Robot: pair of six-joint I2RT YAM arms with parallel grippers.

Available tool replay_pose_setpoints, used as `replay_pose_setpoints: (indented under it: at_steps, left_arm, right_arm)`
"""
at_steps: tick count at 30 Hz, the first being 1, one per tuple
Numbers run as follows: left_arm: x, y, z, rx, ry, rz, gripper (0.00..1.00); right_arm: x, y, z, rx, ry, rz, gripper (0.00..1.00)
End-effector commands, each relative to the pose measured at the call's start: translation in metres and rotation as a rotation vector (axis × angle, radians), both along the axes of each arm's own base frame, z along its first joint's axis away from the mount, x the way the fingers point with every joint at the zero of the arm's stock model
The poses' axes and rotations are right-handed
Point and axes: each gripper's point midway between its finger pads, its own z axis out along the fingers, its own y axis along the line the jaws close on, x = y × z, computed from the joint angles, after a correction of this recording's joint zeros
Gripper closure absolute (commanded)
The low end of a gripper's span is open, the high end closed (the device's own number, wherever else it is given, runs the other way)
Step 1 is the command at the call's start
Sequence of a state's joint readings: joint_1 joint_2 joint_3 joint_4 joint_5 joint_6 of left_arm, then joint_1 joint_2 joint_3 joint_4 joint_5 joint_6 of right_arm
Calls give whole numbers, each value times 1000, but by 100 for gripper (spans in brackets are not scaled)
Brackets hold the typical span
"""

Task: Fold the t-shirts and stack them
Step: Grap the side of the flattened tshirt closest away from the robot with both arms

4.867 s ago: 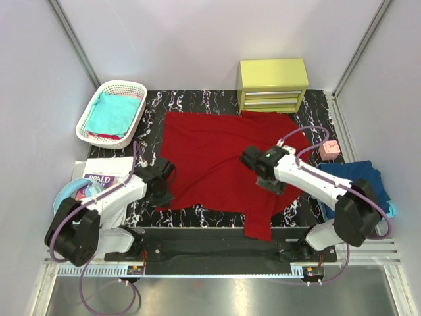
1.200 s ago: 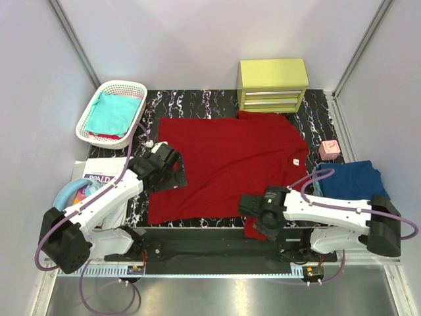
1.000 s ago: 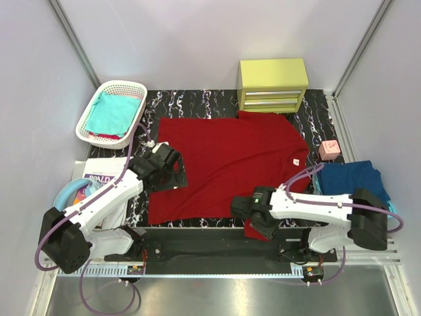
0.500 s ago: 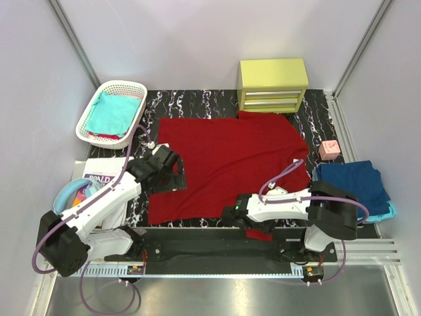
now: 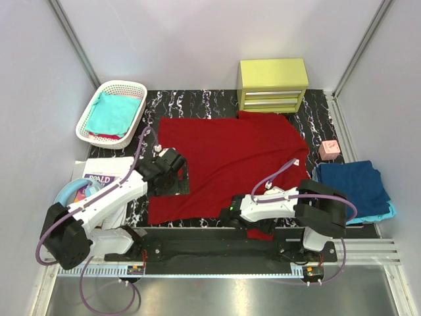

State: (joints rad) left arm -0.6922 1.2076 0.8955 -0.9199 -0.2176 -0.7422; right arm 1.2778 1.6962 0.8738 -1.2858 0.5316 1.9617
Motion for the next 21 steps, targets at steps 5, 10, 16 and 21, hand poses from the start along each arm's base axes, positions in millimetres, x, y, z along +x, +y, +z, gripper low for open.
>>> replay_pose_setpoints:
  at_steps: [5,10,16,21]
  left_arm:
    - [11,-12,8,-19,-35,-3,1]
    - [13,-13,5,-13,-32,-9,1]
    - [14,-16,4,-13,-24,-19,1]
    - [15,-16,5,-13,-30,-25,1]
  right_arm:
    - [-12,-13,20,21,-46,-130,47]
    - [-28,-16,11,52,22,-163,47]
    - [-34,-14,6,1,68,-169,48]
    - [-36,-9,2,57,71,-172,51]
